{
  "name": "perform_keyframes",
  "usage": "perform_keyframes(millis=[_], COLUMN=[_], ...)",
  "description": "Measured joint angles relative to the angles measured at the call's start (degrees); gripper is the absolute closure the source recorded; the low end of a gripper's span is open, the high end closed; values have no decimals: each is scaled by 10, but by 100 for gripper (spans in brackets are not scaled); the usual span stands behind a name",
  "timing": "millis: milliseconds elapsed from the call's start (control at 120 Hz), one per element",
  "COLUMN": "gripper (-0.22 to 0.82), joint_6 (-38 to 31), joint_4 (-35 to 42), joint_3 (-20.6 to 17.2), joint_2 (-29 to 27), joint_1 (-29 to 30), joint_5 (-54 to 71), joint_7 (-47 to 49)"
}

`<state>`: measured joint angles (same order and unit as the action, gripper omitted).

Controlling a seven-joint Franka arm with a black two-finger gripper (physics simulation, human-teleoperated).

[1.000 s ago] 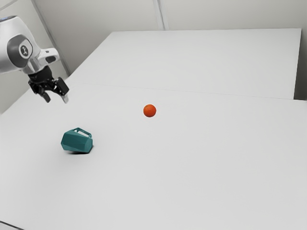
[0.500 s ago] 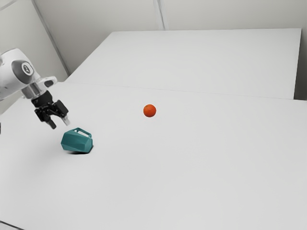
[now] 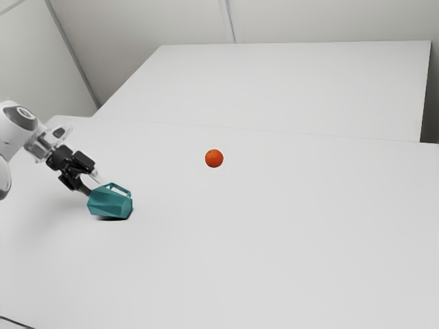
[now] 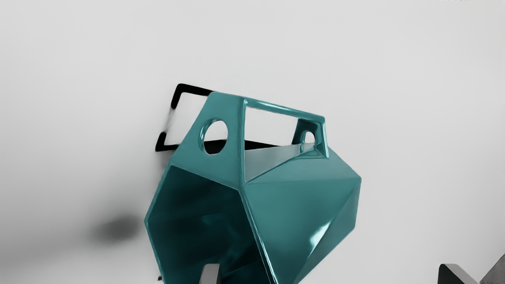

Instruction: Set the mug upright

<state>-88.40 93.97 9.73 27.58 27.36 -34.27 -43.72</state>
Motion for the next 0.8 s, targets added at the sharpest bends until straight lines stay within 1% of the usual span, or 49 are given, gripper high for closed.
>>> perform_keyframes(millis=[150, 267, 367, 417, 550, 617, 692, 800], gripper=[0, 2, 12, 20, 47, 57, 64, 68], joint_6=[22, 32, 37, 39, 44, 46, 48, 49], joint_4=[-22, -23, -20, -20, -19, -19, -18, -15], joint_3=[-17, -23, -24, -24, -24, -24, -24, -24], joint_2=[35, 43, 49, 50, 50, 49, 49, 46], joint_1=[16, 20, 23, 25, 29, 30, 29, 26], joint_5=[-22, -41, -53, -57, -62, -66, -68, -69], joint_7=[-21, -34, -43, -48, -57, -61, -64, -66])
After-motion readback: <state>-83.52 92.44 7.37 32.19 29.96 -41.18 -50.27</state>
